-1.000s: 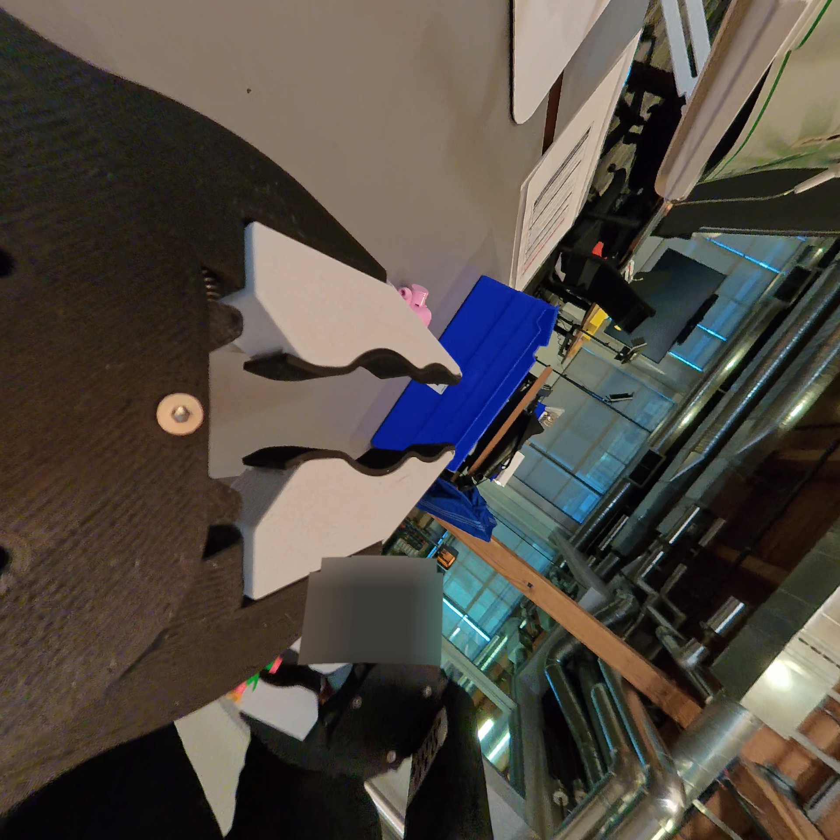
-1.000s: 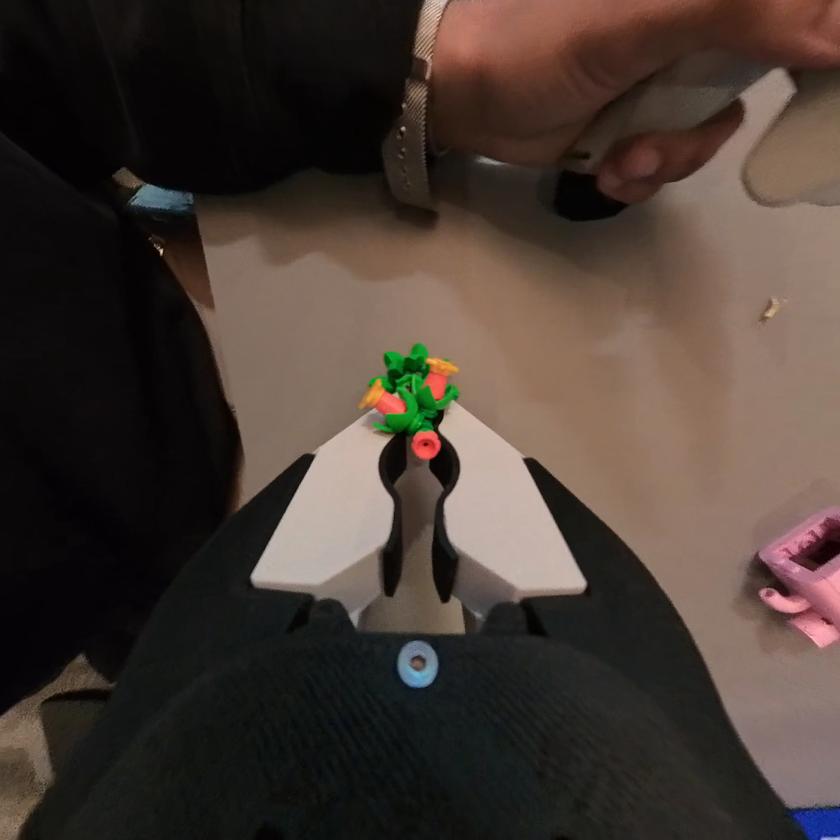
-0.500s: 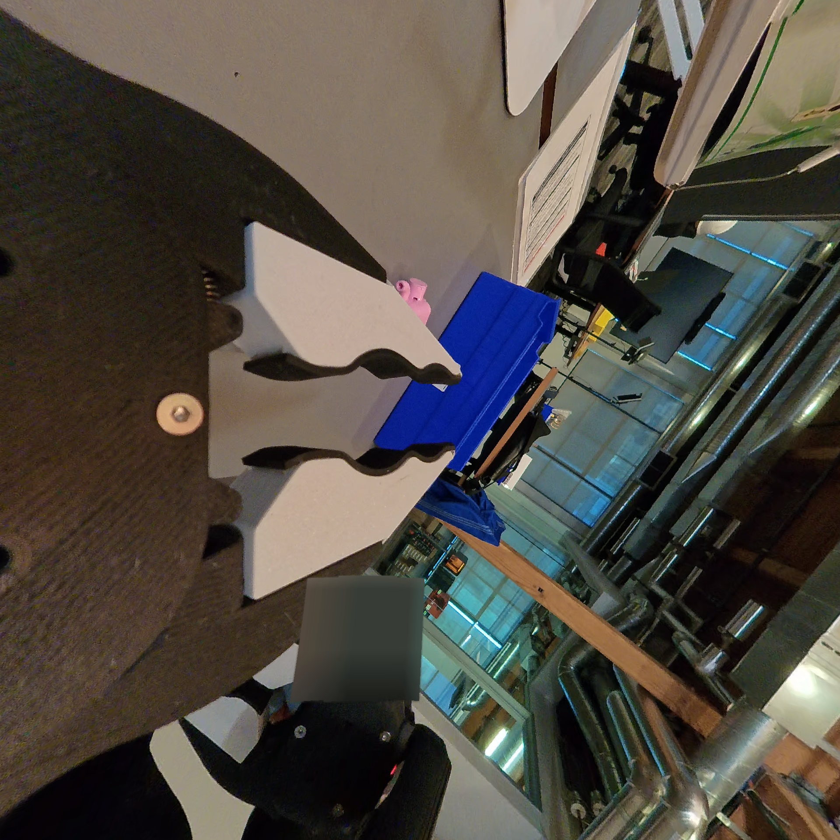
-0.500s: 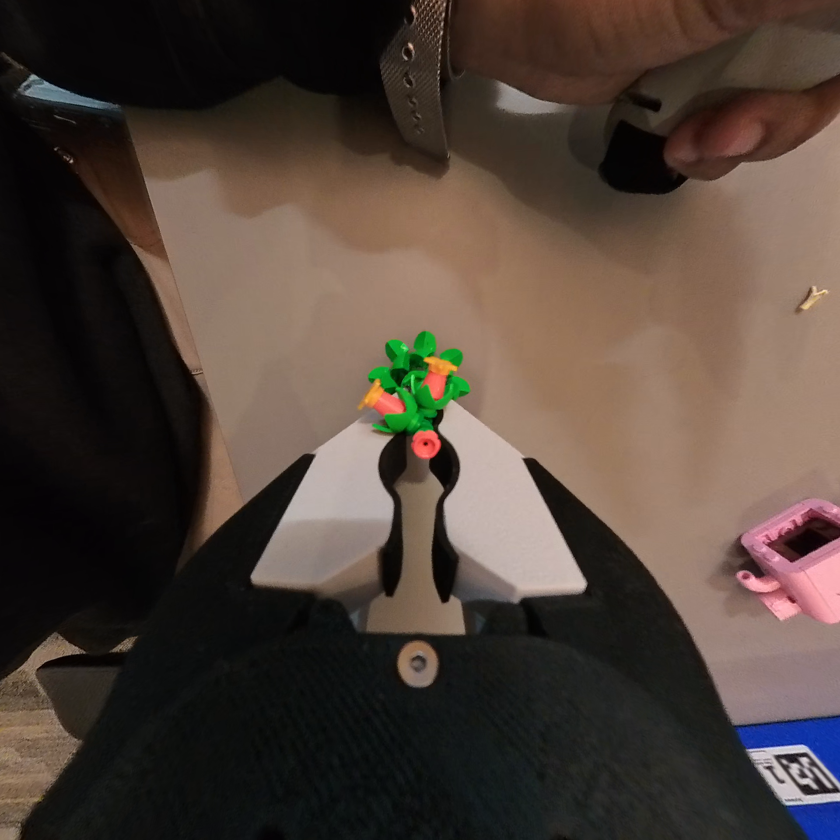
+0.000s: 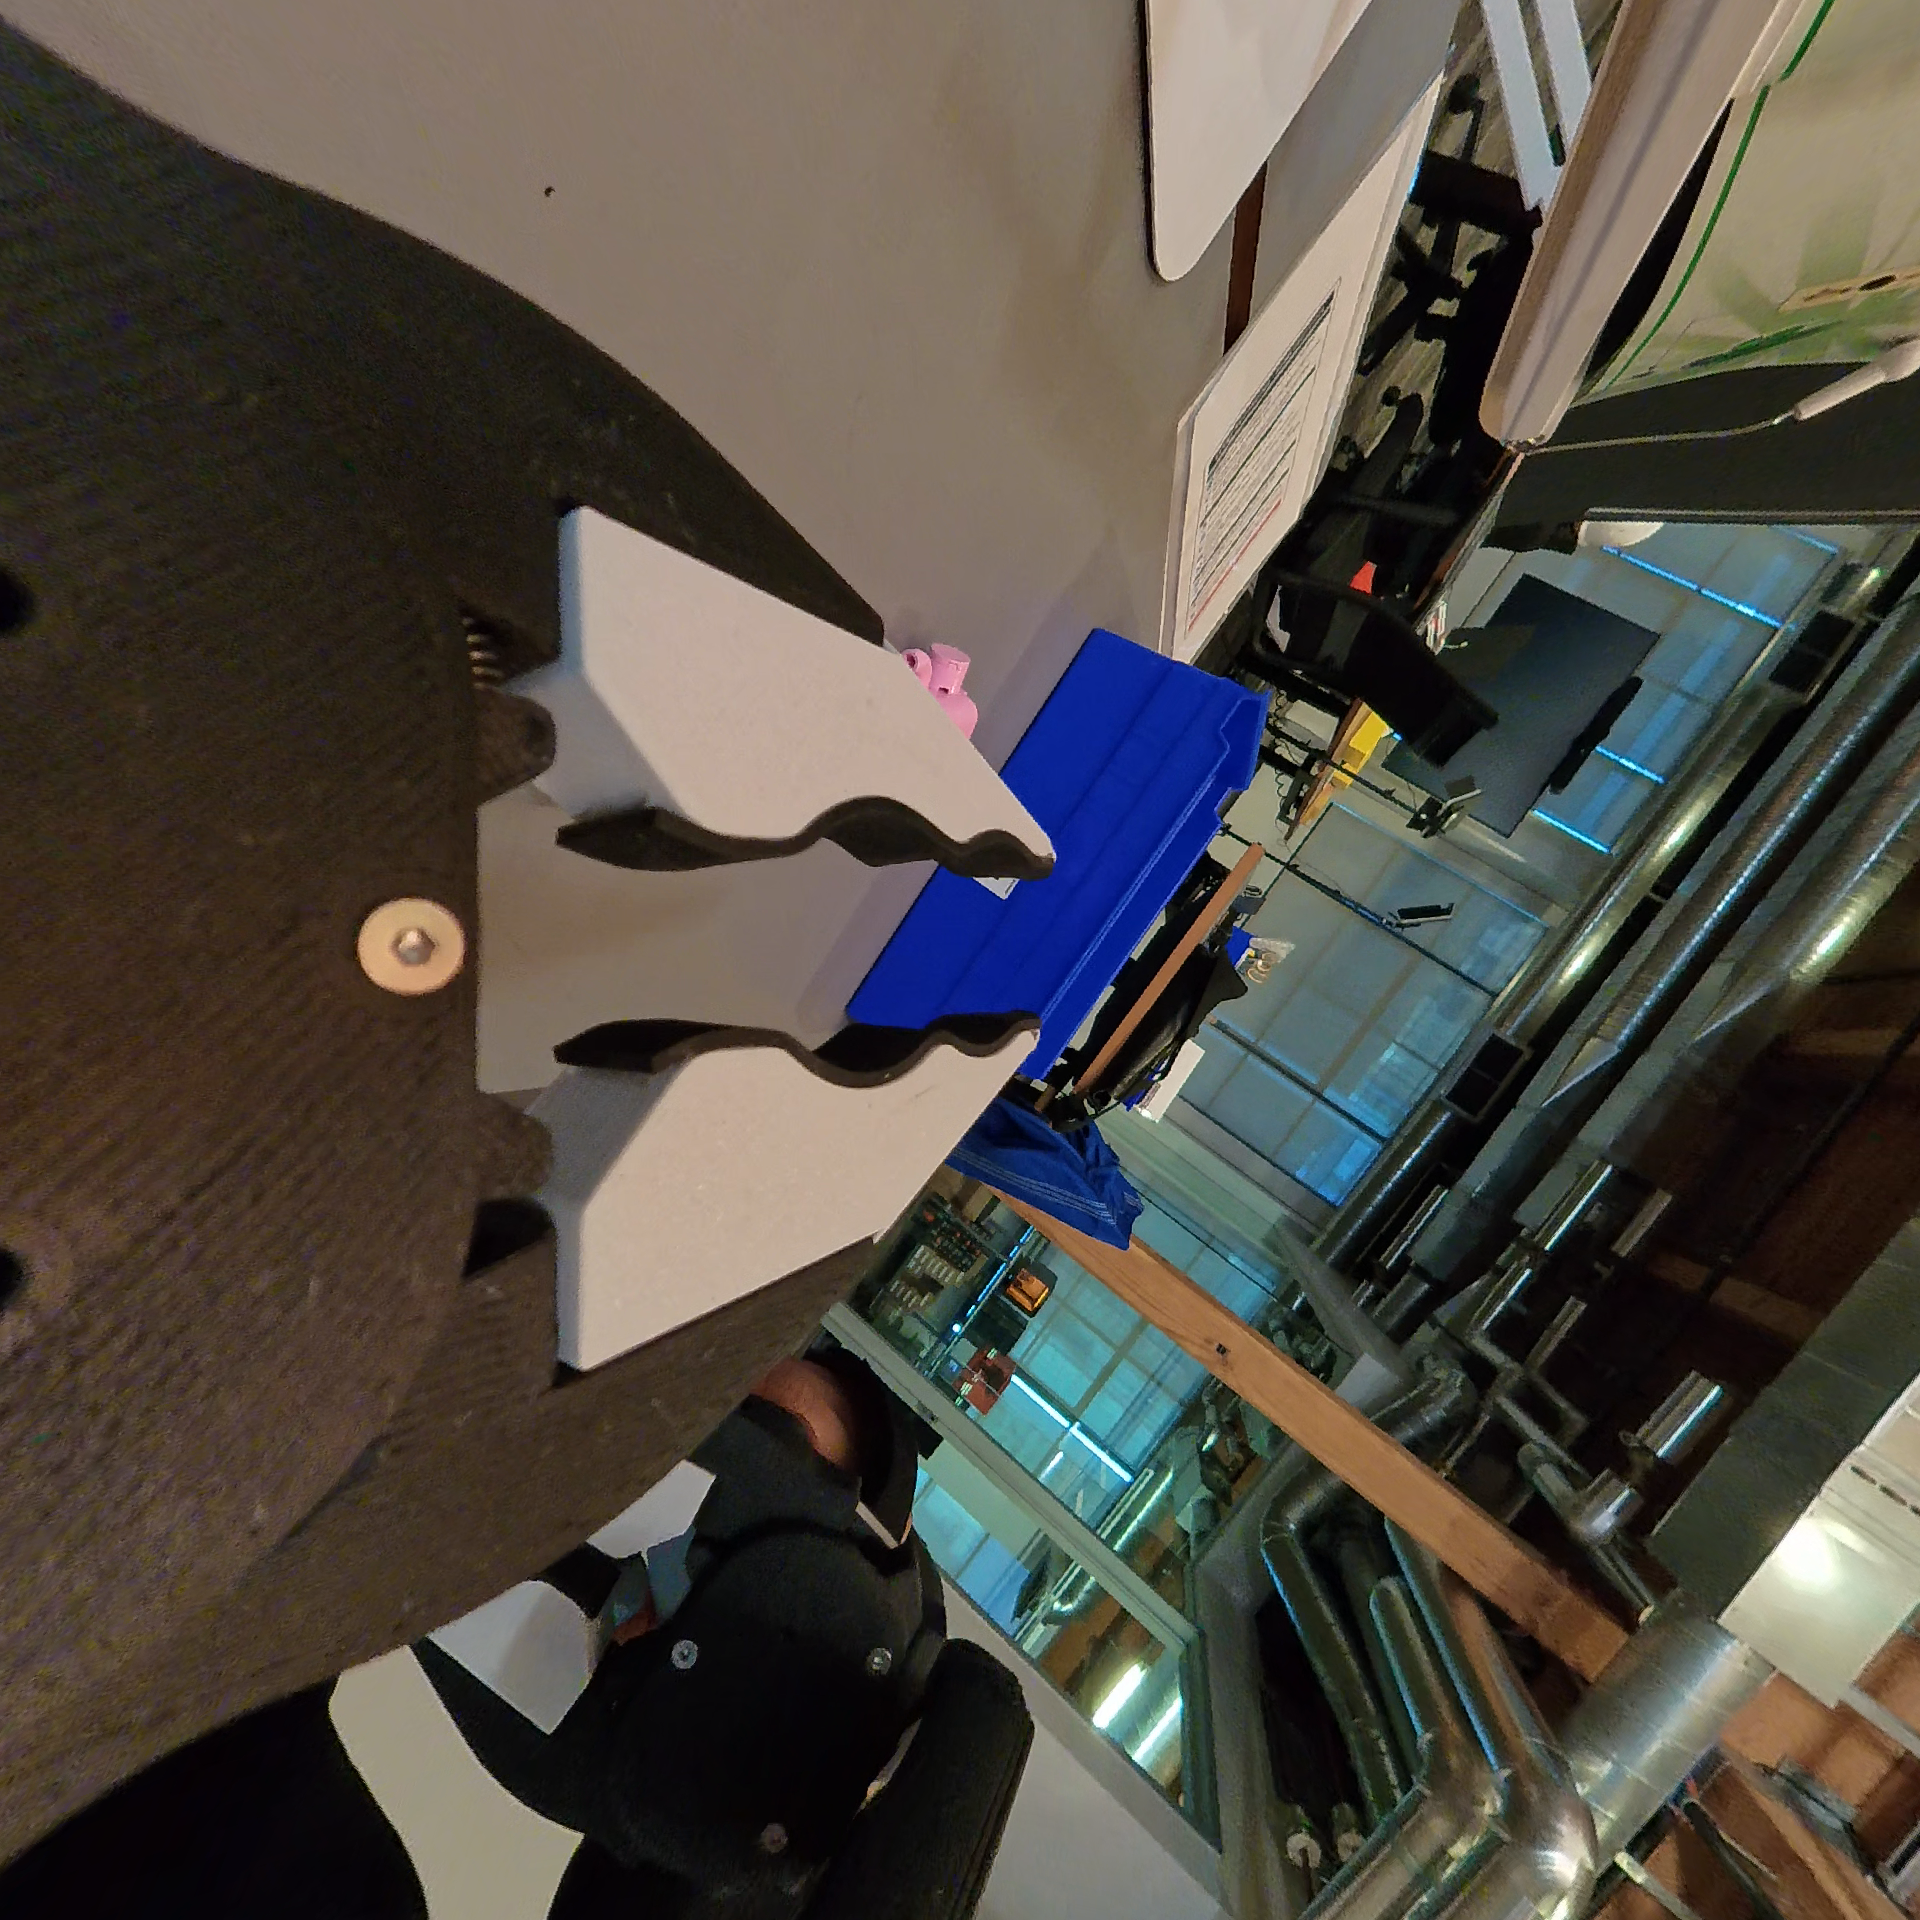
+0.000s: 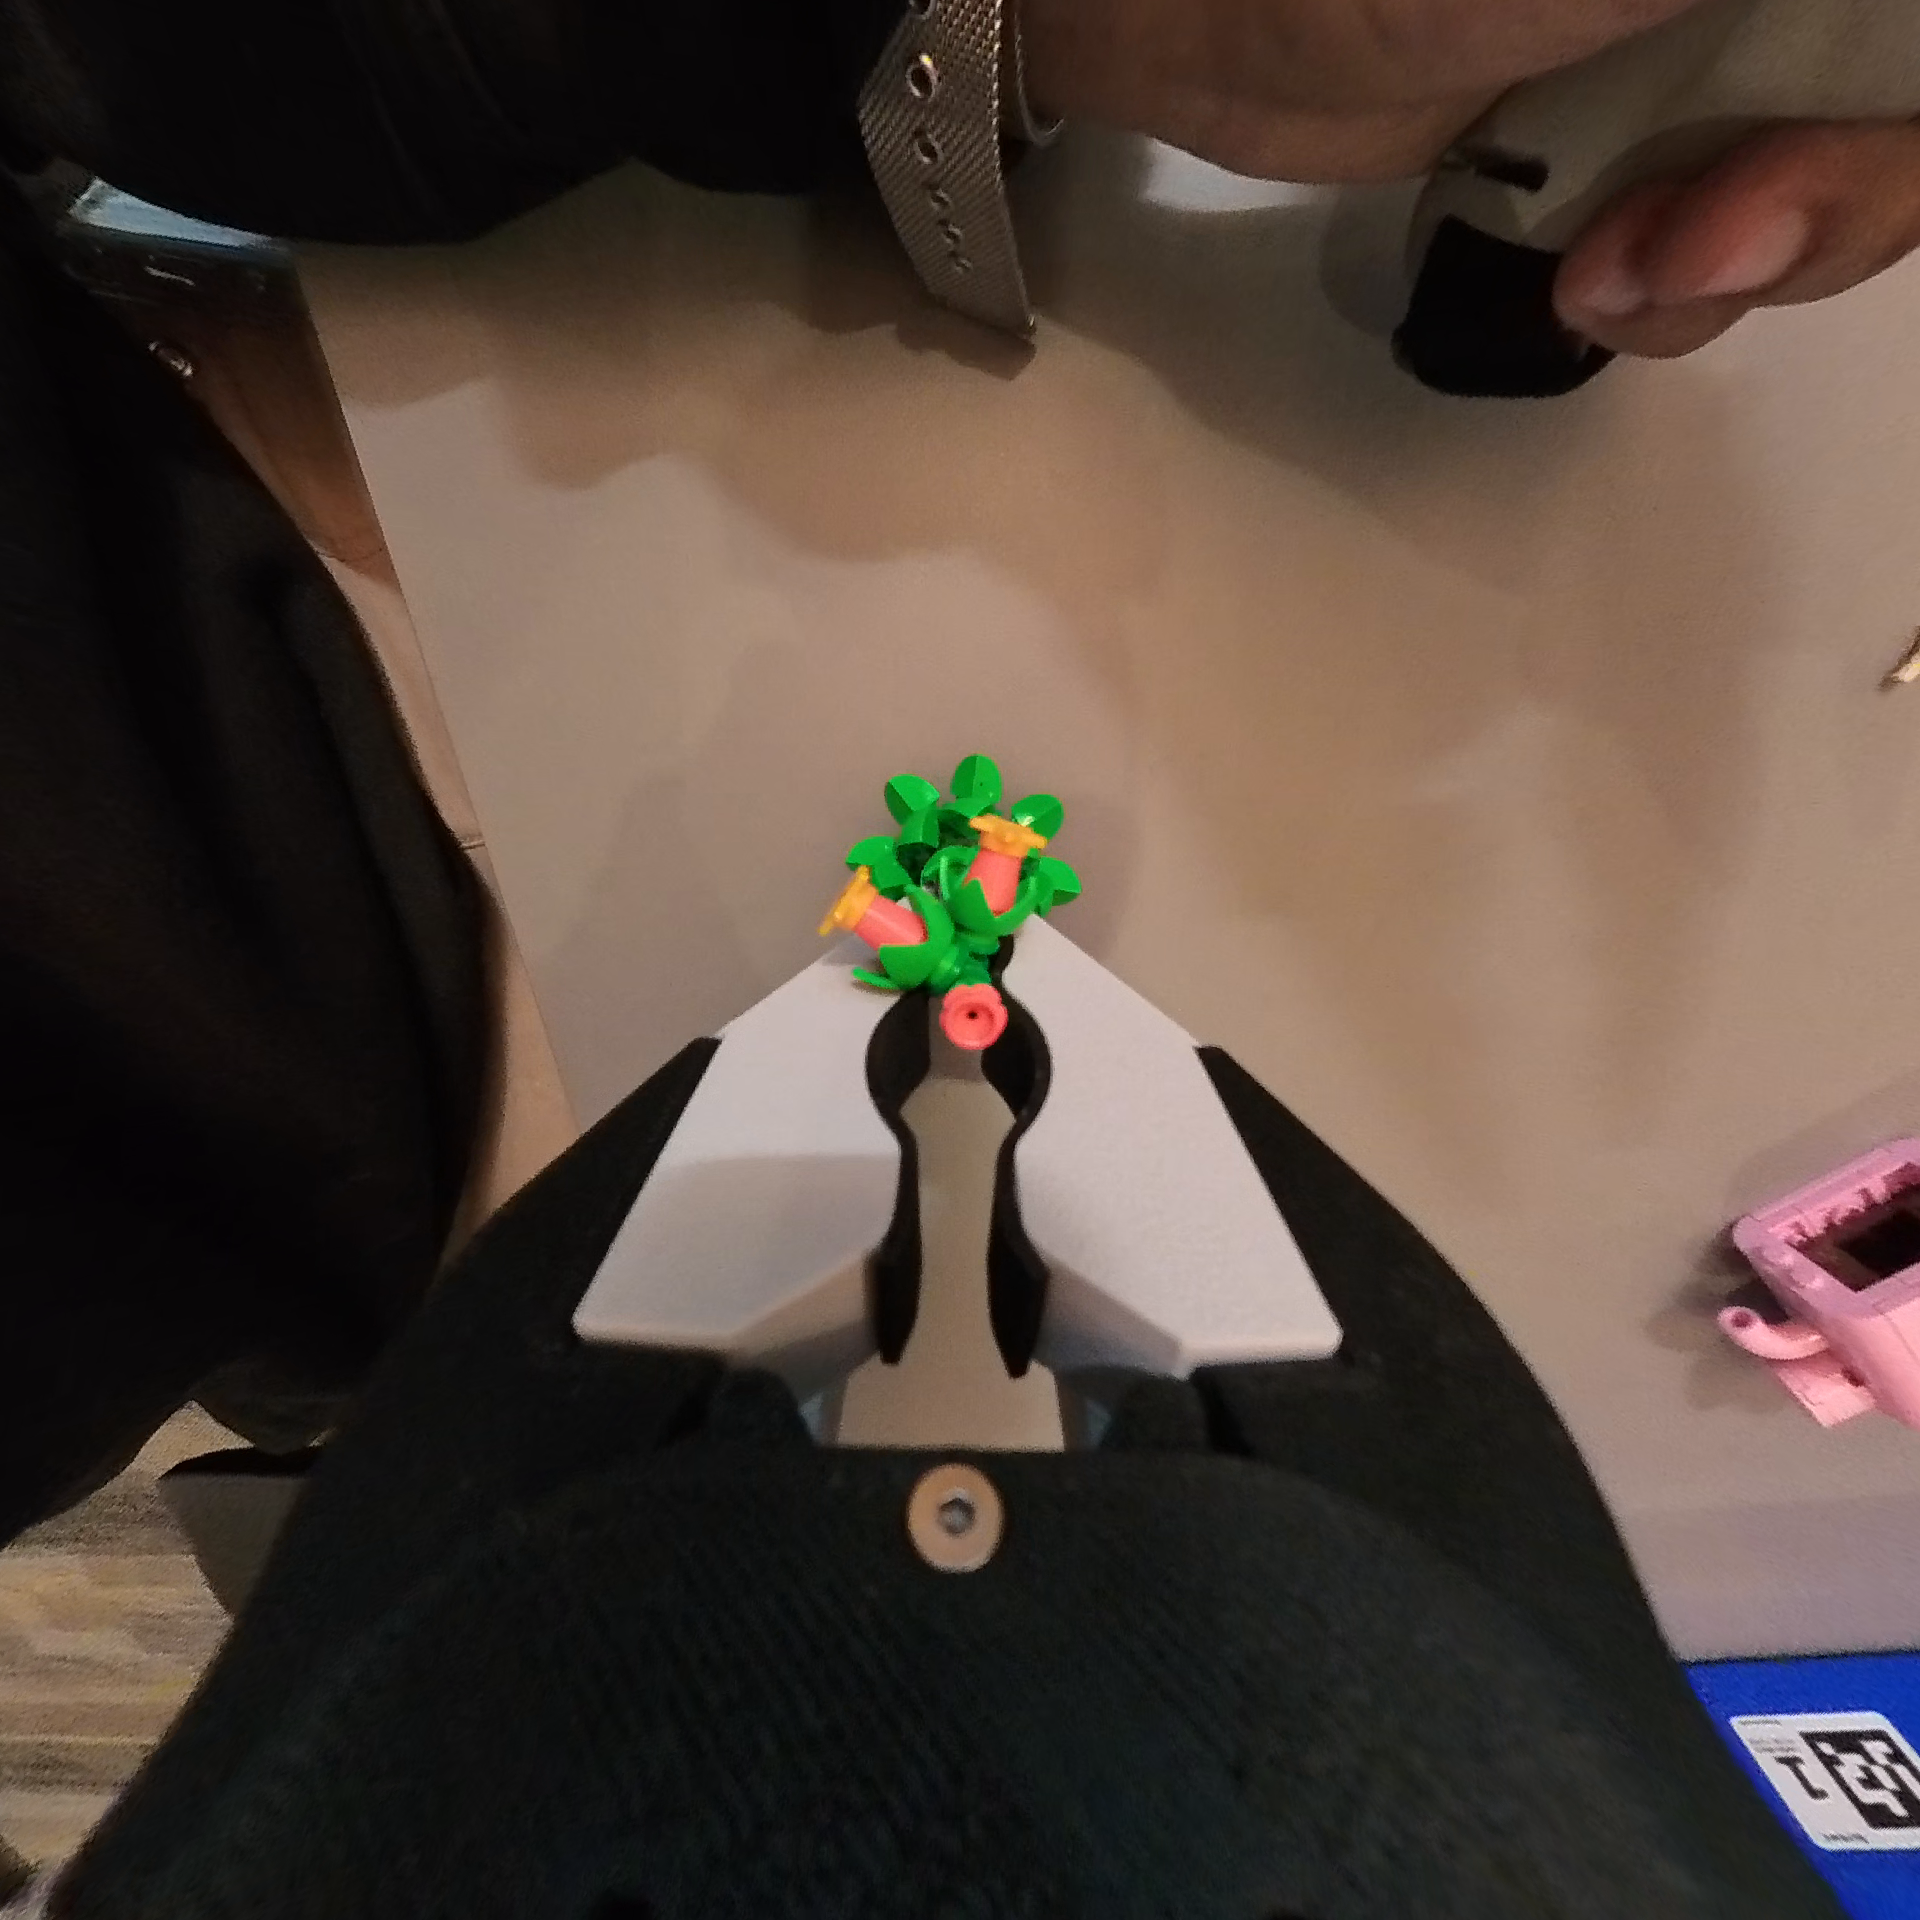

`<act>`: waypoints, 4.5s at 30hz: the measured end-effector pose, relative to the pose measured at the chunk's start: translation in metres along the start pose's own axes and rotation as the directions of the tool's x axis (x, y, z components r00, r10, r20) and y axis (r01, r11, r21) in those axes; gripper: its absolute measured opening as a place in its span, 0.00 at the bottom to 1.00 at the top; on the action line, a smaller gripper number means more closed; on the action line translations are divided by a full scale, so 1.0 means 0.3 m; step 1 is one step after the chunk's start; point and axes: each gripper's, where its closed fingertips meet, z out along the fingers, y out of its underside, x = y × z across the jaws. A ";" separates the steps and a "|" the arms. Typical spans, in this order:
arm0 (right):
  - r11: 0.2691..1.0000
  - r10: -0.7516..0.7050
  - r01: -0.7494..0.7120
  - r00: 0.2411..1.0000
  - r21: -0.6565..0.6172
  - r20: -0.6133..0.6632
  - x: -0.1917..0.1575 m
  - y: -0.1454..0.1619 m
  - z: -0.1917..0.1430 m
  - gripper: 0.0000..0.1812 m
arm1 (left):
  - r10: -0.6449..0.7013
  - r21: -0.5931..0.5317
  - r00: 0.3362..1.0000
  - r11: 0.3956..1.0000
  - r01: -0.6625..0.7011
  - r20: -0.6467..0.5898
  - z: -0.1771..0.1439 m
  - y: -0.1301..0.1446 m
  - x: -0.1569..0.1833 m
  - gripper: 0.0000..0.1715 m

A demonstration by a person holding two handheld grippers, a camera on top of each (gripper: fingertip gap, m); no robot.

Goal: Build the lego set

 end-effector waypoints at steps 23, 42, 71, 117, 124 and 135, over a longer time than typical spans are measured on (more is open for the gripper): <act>0.997 -0.055 0.054 0.998 -0.050 -0.024 0.000 0.009 0.004 0.00 | -0.014 0.021 1.000 1.000 0.014 0.000 -0.009 -0.013 -0.007 0.14; 0.996 -0.089 0.089 0.995 -0.021 -0.036 -0.002 0.013 0.008 0.01 | -0.028 0.025 1.000 0.999 0.028 0.009 -0.015 -0.013 -0.020 0.14; 0.993 -0.079 0.083 0.995 0.083 -0.053 0.002 0.015 0.006 0.01 | -0.036 0.015 0.999 0.999 0.035 0.014 -0.012 -0.006 -0.028 0.14; 0.982 -0.038 0.054 0.995 0.181 -0.091 0.008 -0.007 -0.008 0.08 | -0.041 -0.011 0.999 0.999 0.041 0.016 -0.002 0.018 -0.037 0.13; 0.974 -0.065 0.092 0.988 0.206 -0.138 0.005 -0.053 -0.047 0.10 | -0.042 -0.014 0.999 0.999 0.043 0.016 0.000 0.020 -0.037 0.13; 0.869 -0.479 0.488 0.792 -0.079 -0.379 0.001 -0.153 0.025 0.11 | -0.045 -0.011 0.999 0.999 0.045 0.018 -0.003 0.016 -0.038 0.13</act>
